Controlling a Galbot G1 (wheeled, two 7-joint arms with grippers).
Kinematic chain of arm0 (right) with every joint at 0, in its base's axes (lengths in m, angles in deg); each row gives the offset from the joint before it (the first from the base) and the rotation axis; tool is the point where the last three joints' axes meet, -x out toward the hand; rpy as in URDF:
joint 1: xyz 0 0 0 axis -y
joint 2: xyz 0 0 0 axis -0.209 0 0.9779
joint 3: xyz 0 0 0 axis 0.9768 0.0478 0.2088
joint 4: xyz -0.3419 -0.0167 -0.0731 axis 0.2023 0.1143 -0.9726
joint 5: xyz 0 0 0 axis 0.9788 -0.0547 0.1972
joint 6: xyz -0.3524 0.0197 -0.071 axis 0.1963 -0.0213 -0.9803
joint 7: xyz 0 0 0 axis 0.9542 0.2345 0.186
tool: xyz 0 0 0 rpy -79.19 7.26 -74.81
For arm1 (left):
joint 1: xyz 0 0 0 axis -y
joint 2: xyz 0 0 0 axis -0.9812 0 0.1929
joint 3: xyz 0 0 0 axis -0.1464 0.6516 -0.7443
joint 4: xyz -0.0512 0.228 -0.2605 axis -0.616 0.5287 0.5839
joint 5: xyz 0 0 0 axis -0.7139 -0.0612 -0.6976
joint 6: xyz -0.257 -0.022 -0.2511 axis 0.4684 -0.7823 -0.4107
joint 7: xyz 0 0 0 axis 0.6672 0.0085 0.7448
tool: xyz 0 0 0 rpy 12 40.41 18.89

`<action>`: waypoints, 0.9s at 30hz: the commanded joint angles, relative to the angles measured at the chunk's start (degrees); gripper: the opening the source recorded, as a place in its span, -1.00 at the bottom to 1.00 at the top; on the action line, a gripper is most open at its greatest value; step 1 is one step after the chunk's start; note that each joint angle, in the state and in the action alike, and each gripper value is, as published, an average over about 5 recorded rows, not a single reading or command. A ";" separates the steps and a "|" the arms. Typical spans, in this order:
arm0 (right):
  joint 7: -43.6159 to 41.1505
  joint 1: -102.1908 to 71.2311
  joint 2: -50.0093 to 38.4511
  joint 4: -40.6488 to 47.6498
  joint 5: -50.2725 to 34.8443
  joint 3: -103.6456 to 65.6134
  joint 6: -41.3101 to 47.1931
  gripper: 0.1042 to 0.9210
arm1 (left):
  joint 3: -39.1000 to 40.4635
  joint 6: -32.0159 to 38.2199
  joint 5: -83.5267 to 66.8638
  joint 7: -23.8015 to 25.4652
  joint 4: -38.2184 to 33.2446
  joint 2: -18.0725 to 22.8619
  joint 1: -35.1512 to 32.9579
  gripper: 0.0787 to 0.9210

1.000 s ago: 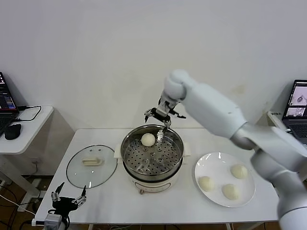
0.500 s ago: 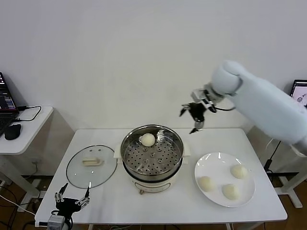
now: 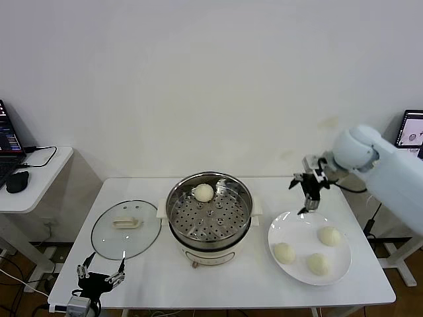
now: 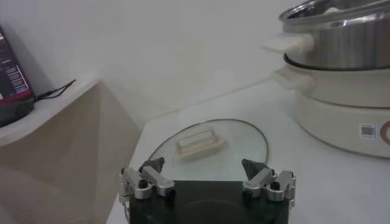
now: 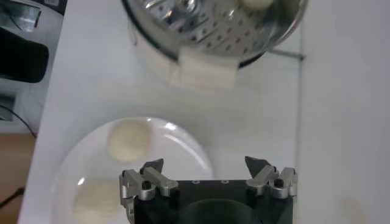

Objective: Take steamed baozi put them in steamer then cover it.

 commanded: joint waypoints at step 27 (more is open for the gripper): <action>1.27 -13.24 2.79 0.45 4.85 -1.07 -3.76 0.76 | 0.00 -0.03 0.19 0.01 0.59 0.06 -0.48 0.77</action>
